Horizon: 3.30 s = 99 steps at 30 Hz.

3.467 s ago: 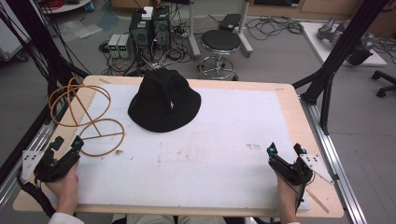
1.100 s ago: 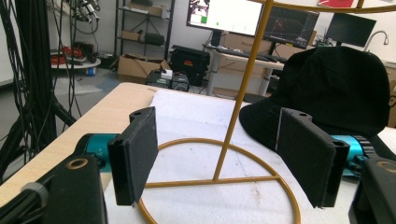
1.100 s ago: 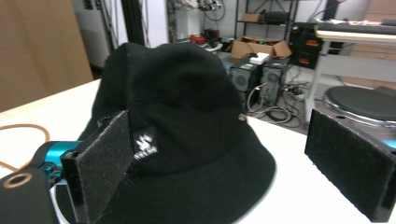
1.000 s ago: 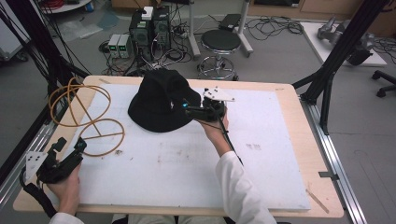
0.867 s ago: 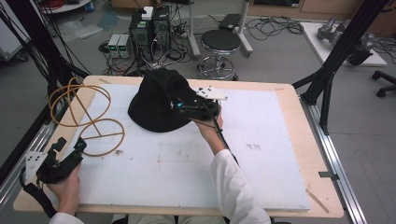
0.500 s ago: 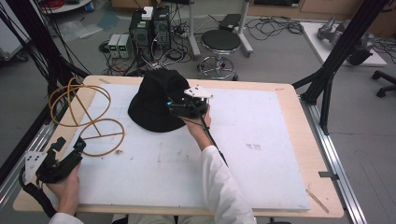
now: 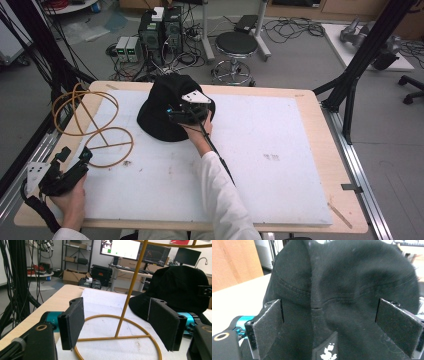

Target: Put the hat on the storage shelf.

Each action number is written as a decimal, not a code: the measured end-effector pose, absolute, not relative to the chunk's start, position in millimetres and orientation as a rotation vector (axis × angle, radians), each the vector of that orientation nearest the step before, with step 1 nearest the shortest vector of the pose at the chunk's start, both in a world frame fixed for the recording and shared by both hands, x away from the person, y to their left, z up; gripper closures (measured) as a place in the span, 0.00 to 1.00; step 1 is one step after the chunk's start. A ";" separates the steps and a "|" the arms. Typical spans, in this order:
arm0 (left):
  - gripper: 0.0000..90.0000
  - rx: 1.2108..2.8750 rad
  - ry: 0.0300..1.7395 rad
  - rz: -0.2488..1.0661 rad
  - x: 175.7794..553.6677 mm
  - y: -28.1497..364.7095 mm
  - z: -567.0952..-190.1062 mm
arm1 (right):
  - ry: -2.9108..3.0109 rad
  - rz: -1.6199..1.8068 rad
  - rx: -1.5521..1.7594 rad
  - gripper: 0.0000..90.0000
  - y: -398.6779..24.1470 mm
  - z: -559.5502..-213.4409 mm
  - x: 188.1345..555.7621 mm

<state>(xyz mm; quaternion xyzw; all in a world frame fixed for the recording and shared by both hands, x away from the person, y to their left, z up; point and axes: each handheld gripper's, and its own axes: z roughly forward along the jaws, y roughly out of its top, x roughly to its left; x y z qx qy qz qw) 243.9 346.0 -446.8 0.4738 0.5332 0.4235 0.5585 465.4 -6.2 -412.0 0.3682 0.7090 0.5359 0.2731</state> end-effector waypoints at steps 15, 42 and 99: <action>0.33 1.115 1.260 1.000 241.7 347.8 -446.9 | 1.903 1.363 1.027 0.51 6.2 -415.7 461.6; 0.33 1.120 1.253 1.000 238.5 346.0 -446.7 | 1.907 1.373 1.080 0.97 1.0 -410.7 460.1; 0.33 1.096 1.255 0.963 239.0 341.4 -447.6 | 1.518 1.935 0.706 0.96 -19.2 -276.8 392.2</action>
